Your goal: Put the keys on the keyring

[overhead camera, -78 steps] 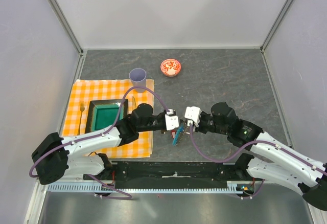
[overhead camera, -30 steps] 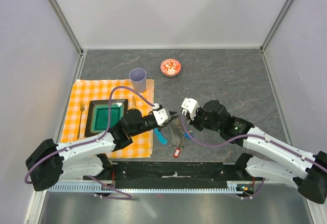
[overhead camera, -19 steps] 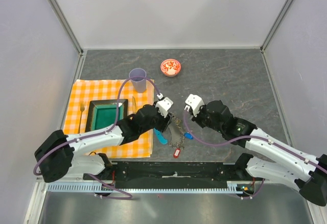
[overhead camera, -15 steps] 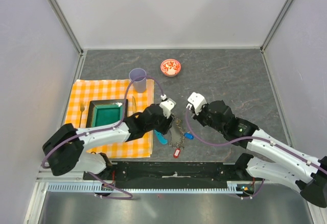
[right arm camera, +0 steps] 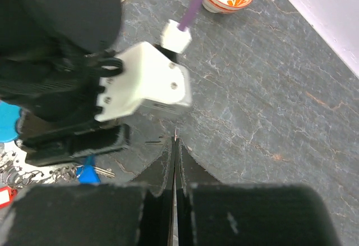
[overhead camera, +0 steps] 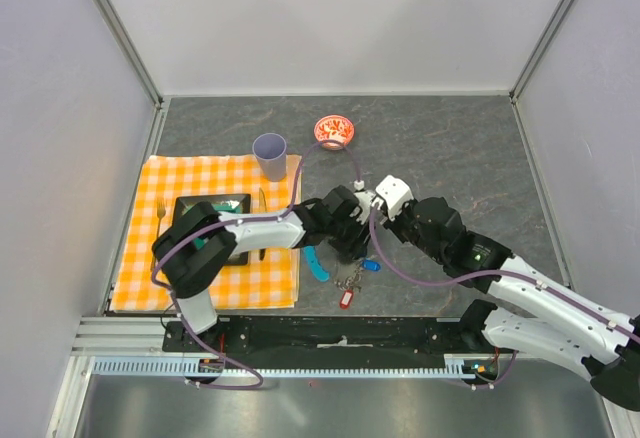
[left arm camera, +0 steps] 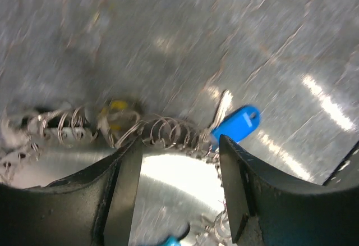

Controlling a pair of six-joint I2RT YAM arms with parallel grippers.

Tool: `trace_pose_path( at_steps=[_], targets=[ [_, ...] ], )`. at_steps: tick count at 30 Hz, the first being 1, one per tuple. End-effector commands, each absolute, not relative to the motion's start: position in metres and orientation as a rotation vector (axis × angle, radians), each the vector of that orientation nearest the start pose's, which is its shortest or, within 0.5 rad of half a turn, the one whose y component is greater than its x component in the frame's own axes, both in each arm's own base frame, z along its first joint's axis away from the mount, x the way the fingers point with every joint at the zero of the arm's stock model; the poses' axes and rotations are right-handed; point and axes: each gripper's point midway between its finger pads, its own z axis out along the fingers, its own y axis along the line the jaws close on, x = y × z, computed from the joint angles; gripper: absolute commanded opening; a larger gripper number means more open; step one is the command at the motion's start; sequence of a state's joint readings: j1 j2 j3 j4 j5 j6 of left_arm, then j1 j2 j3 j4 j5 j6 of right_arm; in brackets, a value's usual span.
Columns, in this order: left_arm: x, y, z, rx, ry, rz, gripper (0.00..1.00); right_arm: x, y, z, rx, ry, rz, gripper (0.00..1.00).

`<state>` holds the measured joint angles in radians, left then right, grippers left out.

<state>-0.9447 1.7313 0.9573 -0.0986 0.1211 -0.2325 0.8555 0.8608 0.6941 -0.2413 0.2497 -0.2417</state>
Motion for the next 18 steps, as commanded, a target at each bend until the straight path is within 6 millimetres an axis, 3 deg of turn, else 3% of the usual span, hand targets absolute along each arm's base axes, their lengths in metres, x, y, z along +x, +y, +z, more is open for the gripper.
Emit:
trace_pose_path(
  at_steps=[1,6,9,10,13,15,16,18],
  targets=[
    [0.208,-0.396,0.047,0.973,2.373,-0.902,0.63,0.246,0.190,0.211,-0.815,1.730,0.133,0.00],
    [0.216,-0.436,0.077,0.966,2.274,-1.074,0.63,0.248,0.182,0.219,-0.771,1.711,0.101,0.00],
    [0.228,-0.438,0.097,0.935,2.184,-1.060,0.63,0.248,0.178,0.226,-0.744,1.685,0.101,0.00],
    [0.231,-0.434,0.109,0.928,2.152,-1.040,0.63,0.248,0.178,0.227,-0.742,1.677,0.102,0.00],
    [0.243,-0.403,0.115,0.930,2.131,-0.895,0.63,0.247,0.176,0.233,-0.725,1.653,0.107,0.00],
    [0.254,-0.374,0.107,0.941,2.142,-0.791,0.63,0.248,0.175,0.234,-0.718,1.647,0.102,0.00],
    [0.257,-0.363,0.114,0.933,2.130,-0.763,0.63,0.248,0.175,0.234,-0.717,1.649,0.101,0.00],
    [0.267,-0.330,0.102,0.925,2.180,-0.682,0.63,0.248,0.175,0.234,-0.719,1.649,0.104,0.00]
  ],
)
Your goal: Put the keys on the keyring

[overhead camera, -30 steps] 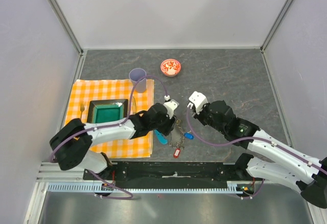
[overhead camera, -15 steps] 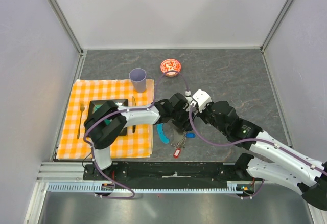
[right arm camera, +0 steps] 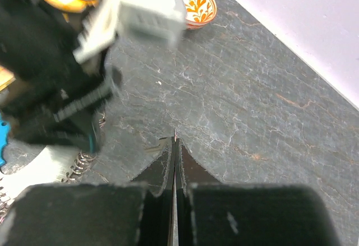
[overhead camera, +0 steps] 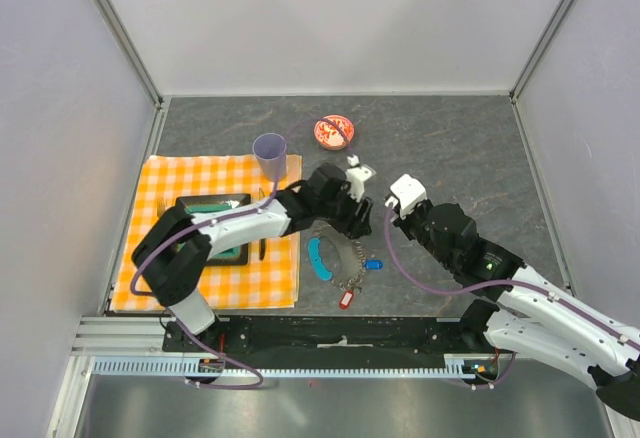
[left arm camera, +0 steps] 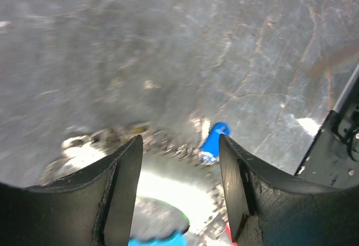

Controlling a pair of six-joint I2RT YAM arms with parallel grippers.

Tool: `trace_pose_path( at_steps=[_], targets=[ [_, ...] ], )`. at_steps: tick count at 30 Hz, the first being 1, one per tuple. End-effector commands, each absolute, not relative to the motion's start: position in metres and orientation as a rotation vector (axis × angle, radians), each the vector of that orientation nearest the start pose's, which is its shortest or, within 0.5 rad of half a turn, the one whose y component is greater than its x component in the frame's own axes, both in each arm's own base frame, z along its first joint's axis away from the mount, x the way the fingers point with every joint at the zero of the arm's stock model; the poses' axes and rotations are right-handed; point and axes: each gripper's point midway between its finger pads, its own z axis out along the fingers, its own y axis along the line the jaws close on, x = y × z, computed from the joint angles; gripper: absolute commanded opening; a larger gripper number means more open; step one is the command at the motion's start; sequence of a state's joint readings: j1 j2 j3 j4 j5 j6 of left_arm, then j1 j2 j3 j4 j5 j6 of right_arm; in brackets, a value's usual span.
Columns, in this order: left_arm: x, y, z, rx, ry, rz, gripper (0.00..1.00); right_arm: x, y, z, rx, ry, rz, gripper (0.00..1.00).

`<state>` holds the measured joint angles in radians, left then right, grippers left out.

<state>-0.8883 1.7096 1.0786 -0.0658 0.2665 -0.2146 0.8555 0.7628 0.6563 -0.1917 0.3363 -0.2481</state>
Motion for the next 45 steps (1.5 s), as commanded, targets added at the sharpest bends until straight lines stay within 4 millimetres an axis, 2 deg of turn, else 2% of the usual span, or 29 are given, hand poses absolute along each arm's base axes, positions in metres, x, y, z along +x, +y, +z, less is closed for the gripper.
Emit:
trace_pose_path(
  at_steps=[1,2,5,9,14,18,23,27,34,39,45],
  targets=[
    [0.269,-0.319,0.098,0.919,2.200,-0.659,0.63,0.248,0.176,0.234,-0.721,1.648,0.107,0.00],
    [0.274,-0.302,0.093,0.909,2.230,-0.619,0.62,0.248,0.176,0.233,-0.723,1.649,0.108,0.00],
    [0.281,-0.285,0.088,0.914,2.252,-0.551,0.60,0.247,0.178,0.232,-0.731,1.651,0.113,0.00],
    [0.287,-0.280,0.081,0.887,2.292,-0.590,0.57,0.247,0.179,0.231,-0.736,1.651,0.118,0.00],
    [0.296,-0.274,0.079,0.739,2.354,-0.605,0.57,0.247,0.180,0.231,-0.735,1.652,0.121,0.00],
    [0.291,-0.274,0.075,0.705,2.381,-0.629,0.57,0.247,0.180,0.230,-0.737,1.657,0.120,0.00],
    [0.283,-0.290,0.077,0.658,2.372,-0.753,0.57,0.248,0.179,0.231,-0.735,1.656,0.115,0.00],
    [0.275,-0.307,0.079,0.696,2.310,-0.788,0.57,0.248,0.179,0.230,-0.732,1.657,0.115,0.00],
    [0.255,-0.340,0.079,0.797,2.222,-0.913,0.46,0.248,0.181,0.229,-0.742,1.658,0.119,0.00],
    [0.252,-0.349,0.069,0.830,2.230,-0.936,0.46,0.248,0.181,0.229,-0.741,1.659,0.118,0.00],
    [0.243,-0.362,0.065,0.870,2.225,-0.983,0.46,0.248,0.181,0.229,-0.741,1.659,0.118,0.00]
  ],
)
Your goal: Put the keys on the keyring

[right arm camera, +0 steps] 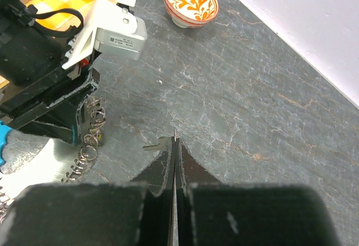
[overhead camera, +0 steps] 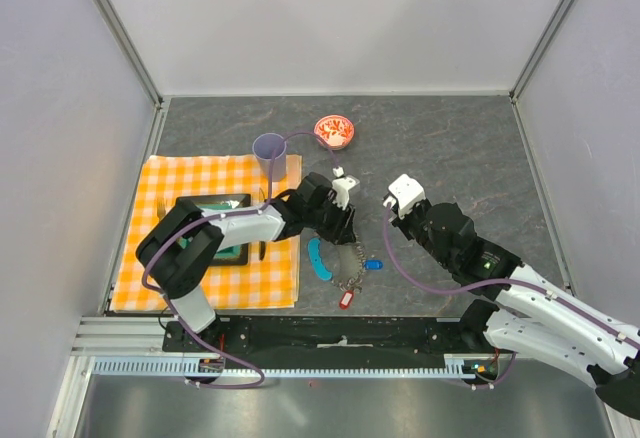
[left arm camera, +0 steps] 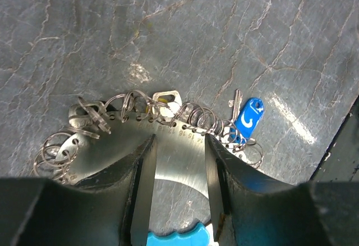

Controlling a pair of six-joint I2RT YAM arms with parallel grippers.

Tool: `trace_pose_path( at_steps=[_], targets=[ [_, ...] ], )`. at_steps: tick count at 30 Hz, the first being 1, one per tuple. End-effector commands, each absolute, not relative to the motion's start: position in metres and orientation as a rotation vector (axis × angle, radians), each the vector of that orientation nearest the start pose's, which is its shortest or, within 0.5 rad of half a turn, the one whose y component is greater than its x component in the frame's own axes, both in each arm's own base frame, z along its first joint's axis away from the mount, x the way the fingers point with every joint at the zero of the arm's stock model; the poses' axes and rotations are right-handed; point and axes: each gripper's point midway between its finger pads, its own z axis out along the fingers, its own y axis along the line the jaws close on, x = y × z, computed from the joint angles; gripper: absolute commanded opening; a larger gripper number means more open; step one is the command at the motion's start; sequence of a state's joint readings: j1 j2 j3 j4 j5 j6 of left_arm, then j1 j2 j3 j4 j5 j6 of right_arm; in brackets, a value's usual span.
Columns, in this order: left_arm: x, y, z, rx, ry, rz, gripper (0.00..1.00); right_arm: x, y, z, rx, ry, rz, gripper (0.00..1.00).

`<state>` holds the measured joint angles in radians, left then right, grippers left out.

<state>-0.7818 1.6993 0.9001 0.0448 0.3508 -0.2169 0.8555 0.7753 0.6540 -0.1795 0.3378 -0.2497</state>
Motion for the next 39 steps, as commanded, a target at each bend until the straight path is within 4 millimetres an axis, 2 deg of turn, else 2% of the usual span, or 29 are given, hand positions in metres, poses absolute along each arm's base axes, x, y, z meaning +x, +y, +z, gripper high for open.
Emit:
trace_pose_path(
  at_steps=[1,5,14,19,25,32,39],
  targets=[
    [0.240,-0.365,0.064,0.878,2.227,-0.993,0.46,0.248,0.181,0.229,-0.738,1.658,0.119,0.00],
    [0.238,-0.366,0.055,0.881,2.253,-0.992,0.46,0.248,0.181,0.229,-0.743,1.658,0.121,0.00],
    [0.247,-0.367,0.045,0.875,2.264,-0.941,0.46,0.247,0.182,0.229,-0.743,1.655,0.127,0.00],
    [0.250,-0.371,0.048,0.880,2.251,-0.956,0.45,0.247,0.182,0.230,-0.745,1.653,0.129,0.00],
    [0.241,-0.370,0.057,0.882,2.250,-0.992,0.33,0.247,0.183,0.230,-0.746,1.653,0.130,0.00],
    [0.232,-0.360,0.055,0.869,2.274,-0.972,0.33,0.247,0.183,0.229,-0.750,1.655,0.132,0.00],
    [0.229,-0.363,0.056,0.903,2.250,-0.967,0.33,0.246,0.184,0.230,-0.748,1.653,0.138,0.00]
  ],
)
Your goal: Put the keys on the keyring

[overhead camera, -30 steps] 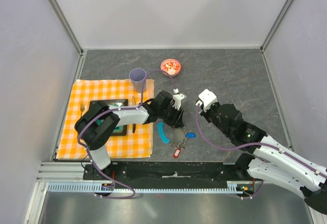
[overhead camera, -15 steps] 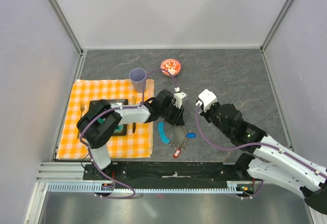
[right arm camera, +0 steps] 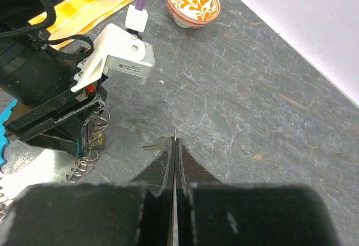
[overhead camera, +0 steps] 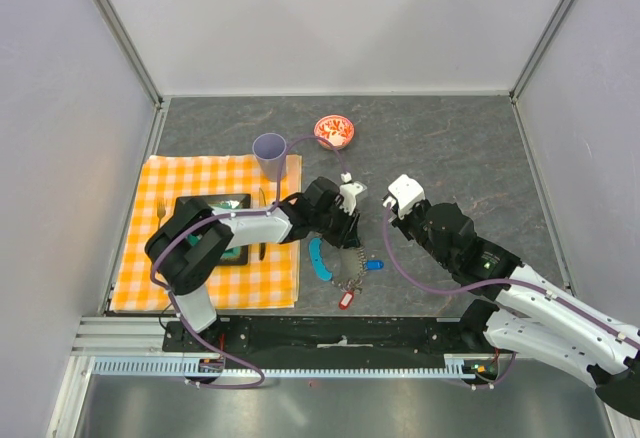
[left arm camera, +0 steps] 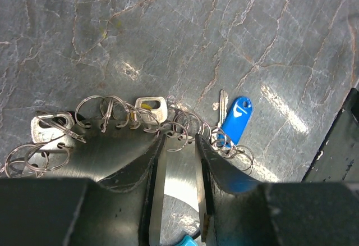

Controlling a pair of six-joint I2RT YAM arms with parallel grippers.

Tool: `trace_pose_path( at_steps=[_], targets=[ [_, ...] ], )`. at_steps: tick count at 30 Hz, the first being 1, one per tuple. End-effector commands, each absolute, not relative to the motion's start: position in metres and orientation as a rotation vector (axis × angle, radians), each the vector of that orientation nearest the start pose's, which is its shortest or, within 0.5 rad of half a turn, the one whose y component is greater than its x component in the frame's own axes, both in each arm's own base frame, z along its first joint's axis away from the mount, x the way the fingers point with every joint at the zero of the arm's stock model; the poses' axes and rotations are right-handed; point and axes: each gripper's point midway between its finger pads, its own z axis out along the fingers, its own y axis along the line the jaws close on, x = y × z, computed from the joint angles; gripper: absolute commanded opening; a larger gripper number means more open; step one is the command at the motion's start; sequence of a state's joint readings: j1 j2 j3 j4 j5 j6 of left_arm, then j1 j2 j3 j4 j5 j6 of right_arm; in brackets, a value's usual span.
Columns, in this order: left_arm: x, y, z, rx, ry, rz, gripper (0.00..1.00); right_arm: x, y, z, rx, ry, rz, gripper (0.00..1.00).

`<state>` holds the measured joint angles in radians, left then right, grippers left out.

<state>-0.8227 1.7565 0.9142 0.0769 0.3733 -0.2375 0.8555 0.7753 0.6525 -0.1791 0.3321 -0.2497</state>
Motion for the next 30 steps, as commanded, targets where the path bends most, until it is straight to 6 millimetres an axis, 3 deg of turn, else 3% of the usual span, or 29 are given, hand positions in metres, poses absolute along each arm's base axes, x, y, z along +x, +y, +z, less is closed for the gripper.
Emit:
trace_pose_path(
  at_steps=[1,11,16,20,30],
  targets=[
    [0.230,-0.363,0.055,0.905,2.250,-0.963,0.33,0.247,0.184,0.229,-0.749,1.652,0.137,0.00],
    [0.239,-0.356,0.050,1.038,2.153,-0.841,0.36,0.245,0.184,0.230,-0.754,1.646,0.146,0.00],
    [0.241,-0.351,0.067,1.179,1.965,-0.782,0.38,0.244,0.185,0.232,-0.758,1.640,0.151,0.00],
    [0.233,-0.349,0.065,1.320,1.853,-0.763,0.38,0.244,0.185,0.233,-0.756,1.634,0.156,0.00],
    [0.225,-0.359,0.050,1.458,1.790,-0.734,0.35,0.243,0.183,0.236,-0.747,1.625,0.153,0.00]
  ],
)
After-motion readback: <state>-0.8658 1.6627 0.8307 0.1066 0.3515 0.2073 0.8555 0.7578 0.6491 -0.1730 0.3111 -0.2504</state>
